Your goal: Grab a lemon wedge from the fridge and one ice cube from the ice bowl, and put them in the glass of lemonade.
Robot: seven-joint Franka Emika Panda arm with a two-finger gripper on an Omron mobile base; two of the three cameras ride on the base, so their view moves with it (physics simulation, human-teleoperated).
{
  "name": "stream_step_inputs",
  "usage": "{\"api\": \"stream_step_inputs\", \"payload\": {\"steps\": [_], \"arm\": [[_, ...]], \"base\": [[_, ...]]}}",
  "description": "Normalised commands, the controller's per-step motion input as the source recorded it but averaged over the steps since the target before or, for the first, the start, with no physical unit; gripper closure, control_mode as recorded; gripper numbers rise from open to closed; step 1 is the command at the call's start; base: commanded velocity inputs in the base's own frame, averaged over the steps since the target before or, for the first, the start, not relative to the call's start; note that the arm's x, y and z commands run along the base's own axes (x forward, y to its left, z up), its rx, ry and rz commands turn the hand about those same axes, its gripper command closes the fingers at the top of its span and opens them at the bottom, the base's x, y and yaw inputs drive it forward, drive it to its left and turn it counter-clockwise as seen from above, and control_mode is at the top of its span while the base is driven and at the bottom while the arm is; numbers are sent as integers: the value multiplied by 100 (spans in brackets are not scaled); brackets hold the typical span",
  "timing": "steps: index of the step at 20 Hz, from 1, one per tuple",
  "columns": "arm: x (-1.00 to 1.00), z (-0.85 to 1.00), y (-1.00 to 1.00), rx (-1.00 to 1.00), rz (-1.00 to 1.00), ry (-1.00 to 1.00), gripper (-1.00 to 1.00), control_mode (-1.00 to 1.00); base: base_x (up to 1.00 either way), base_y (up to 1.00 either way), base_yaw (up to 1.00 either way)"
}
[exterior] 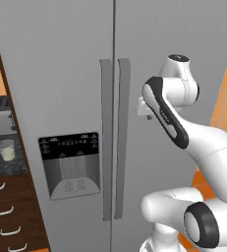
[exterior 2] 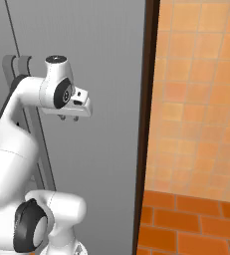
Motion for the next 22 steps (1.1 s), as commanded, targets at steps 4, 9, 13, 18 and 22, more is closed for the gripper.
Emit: {"api": "stream_step_inputs", "payload": {"steps": [4,9,13,18,22], "arm": [[-48,0,0,0,0,-9,-100,-100],[-74,-8,0,0,0,-3,-100,-100],[-44,-14,0,0,0,0,-100,-100],[-17,-3,0,0,0,0,-100,100],[0,0,0,0,0,0,-100,100]], "base": [[0,0,0],[0,0,0],[0,0,0],[-13,0,0],[-57,0,0]]}}
